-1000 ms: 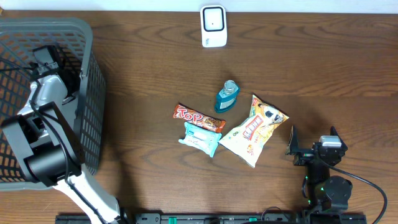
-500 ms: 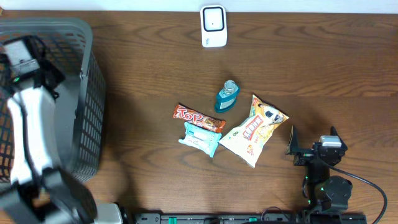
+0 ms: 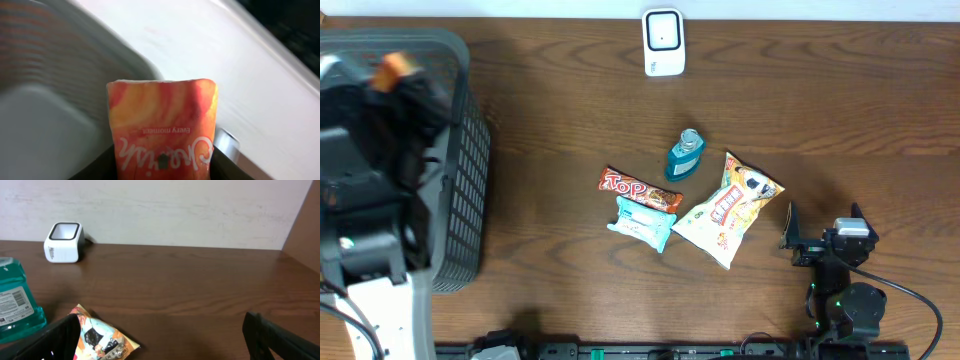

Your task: Scan the item barcode

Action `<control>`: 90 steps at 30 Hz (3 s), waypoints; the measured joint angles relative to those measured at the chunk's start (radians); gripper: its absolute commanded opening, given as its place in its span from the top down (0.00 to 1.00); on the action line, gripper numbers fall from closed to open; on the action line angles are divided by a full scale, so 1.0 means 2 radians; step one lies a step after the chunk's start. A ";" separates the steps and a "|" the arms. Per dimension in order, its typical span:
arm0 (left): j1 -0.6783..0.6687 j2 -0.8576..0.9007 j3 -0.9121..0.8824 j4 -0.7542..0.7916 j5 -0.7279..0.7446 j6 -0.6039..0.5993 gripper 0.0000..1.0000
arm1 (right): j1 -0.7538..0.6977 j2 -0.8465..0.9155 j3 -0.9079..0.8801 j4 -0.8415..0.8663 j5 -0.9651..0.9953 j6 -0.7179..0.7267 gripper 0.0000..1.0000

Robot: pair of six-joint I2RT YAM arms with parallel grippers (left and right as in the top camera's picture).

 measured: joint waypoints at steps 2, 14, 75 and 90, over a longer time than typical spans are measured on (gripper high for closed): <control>-0.046 -0.003 0.000 0.003 0.009 -0.002 0.55 | 0.000 0.000 0.000 0.000 0.000 0.000 0.01; -0.321 0.116 0.000 0.063 -0.023 -0.007 0.55 | 0.000 0.000 0.000 0.000 0.000 0.000 0.01; -0.544 0.168 0.000 0.136 -0.289 0.126 0.16 | 0.000 0.000 0.000 0.000 0.000 0.000 0.01; -0.446 0.050 0.001 0.240 -0.443 0.376 0.04 | 0.000 0.000 0.000 0.000 0.000 0.000 0.01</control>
